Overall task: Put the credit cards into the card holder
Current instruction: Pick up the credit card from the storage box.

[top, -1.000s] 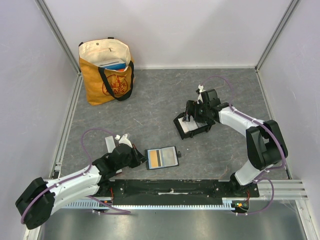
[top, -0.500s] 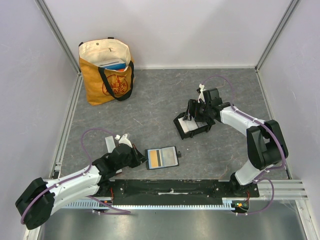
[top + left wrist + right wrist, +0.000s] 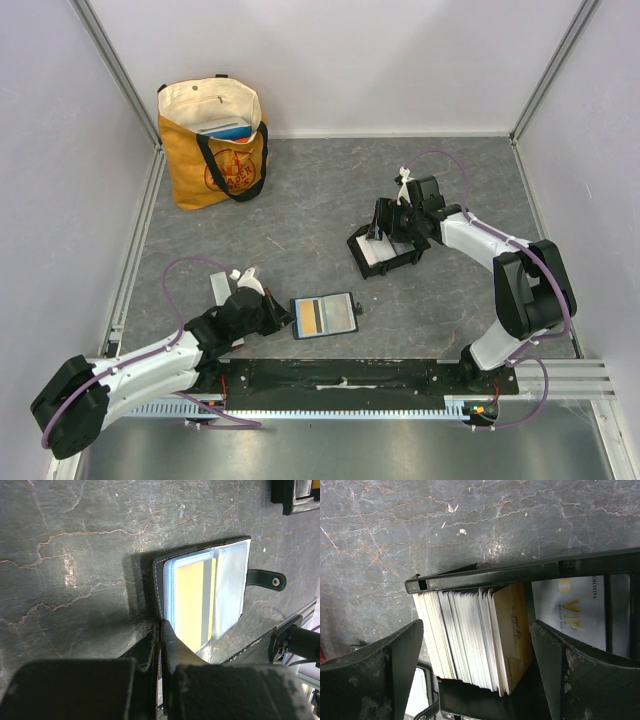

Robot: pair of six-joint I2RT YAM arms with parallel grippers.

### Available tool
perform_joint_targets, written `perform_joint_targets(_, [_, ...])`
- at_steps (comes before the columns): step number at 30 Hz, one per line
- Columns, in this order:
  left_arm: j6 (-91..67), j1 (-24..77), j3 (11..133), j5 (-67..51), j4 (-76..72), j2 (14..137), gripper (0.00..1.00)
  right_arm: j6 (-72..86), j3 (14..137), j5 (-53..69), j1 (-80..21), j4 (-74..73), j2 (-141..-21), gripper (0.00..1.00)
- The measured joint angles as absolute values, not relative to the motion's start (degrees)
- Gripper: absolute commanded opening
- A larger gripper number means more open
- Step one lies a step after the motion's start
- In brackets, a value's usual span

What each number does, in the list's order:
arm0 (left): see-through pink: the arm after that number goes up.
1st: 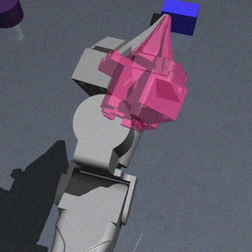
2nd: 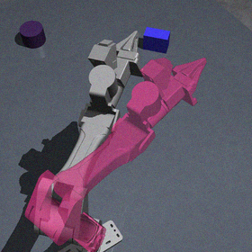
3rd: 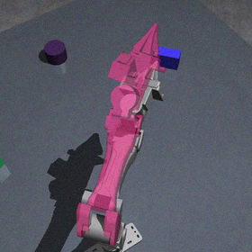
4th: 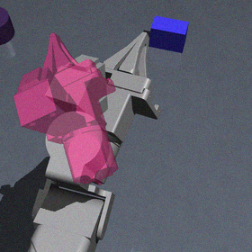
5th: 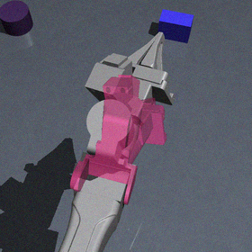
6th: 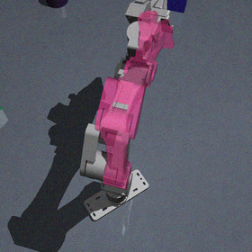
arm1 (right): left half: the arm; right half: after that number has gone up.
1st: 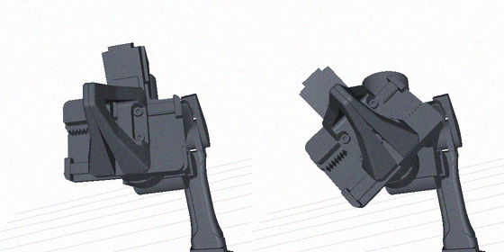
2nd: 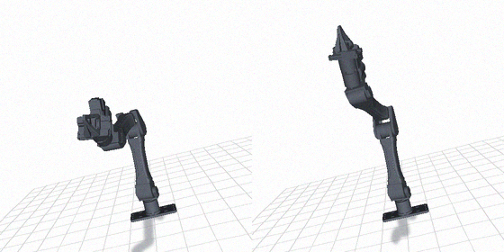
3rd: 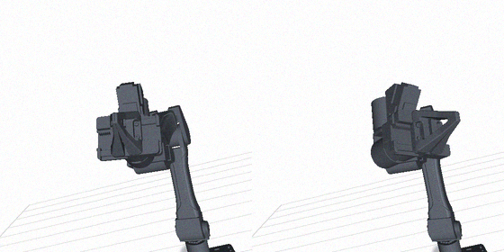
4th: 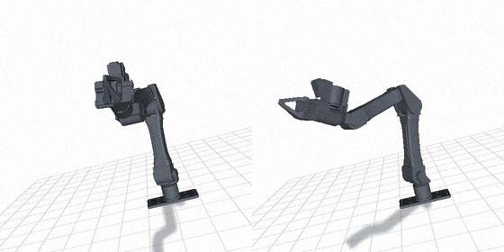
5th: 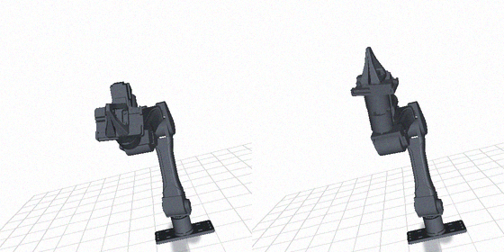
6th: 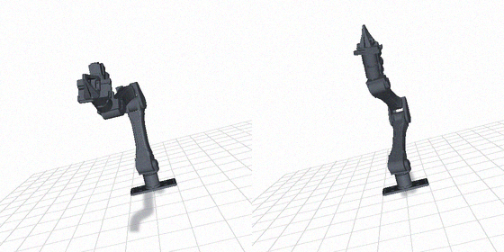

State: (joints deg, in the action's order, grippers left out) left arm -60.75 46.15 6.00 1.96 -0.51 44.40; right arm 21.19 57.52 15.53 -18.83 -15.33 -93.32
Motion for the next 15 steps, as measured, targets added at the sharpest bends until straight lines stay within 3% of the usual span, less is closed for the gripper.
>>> perform_joint_targets(6, [-60.75,46.15,6.00,1.96,-0.51,44.40,0.02,20.49,57.52,14.70,-18.74,-15.09,-93.82,0.96])
perform_joint_targets(15, [-60.75,46.15,6.00,1.96,-0.51,44.40,0.02,20.34,57.49,17.87,-18.72,-14.35,-94.87,0.85])
